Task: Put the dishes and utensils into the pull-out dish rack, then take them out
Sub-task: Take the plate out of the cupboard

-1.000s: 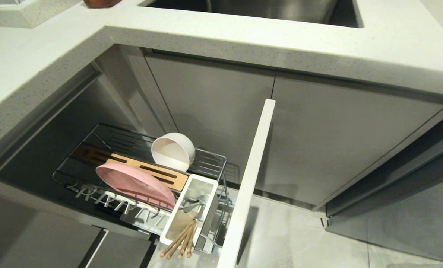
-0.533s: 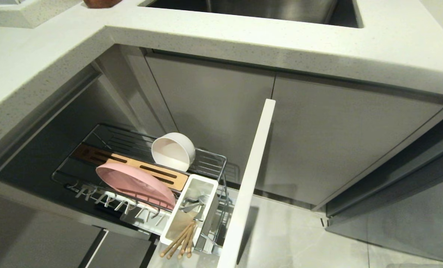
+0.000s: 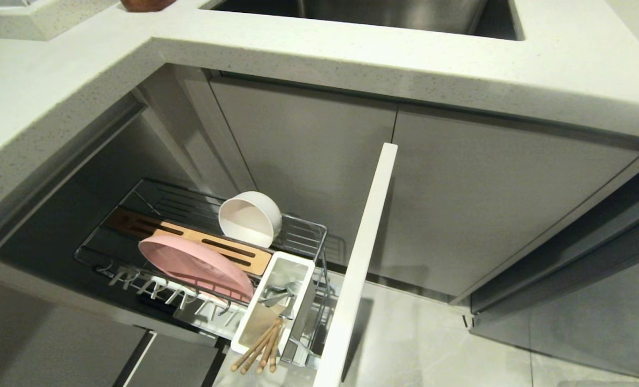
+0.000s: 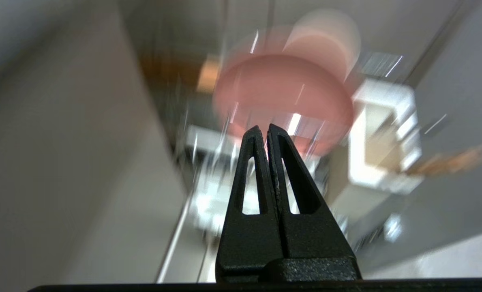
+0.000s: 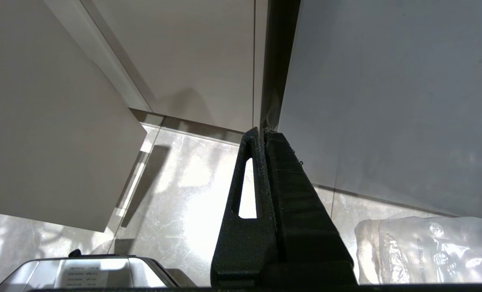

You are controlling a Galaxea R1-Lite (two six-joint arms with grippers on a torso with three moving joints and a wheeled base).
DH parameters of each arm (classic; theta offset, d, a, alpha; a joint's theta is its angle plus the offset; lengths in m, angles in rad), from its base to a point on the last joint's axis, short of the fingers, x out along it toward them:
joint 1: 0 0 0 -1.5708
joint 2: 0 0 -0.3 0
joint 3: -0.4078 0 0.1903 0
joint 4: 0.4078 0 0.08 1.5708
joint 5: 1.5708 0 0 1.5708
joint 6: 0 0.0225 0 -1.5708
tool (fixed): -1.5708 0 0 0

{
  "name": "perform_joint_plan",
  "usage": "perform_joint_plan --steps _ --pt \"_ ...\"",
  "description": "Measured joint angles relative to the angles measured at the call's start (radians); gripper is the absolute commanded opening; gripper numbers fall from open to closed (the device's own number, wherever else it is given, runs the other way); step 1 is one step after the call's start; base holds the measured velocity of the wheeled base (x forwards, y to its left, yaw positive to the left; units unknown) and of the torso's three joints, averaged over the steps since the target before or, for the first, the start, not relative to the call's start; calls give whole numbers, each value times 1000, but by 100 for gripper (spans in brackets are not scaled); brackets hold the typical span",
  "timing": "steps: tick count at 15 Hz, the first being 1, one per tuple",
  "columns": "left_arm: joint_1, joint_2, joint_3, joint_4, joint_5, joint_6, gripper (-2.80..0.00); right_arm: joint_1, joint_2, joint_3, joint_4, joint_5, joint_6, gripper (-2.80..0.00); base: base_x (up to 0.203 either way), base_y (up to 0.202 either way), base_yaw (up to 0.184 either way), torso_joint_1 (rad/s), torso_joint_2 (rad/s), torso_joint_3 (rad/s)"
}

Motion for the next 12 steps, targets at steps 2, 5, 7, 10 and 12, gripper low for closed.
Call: perform_joint_plan --steps 2,5,7,10,12 --pt "0 13 -177 72 -52 -4 -280 0 0 0 0 0 0 -280 0 0 0 0 0 0" --pt "4 122 -415 156 -127 -52 -280 0 0 0 0 0 0 -280 0 0 0 0 0 0" --pt "20 249 -569 172 -177 -123 -280 0 0 0 0 0 0 -280 0 0 0 0 0 0" --pt "62 458 -793 186 -271 -267 -280 0 0 0 0 0 0 -280 0 0 0 0 0 0" --pt "61 590 -908 194 -300 -365 -280 0 0 0 0 0 0 -280 0 0 0 0 0 0"
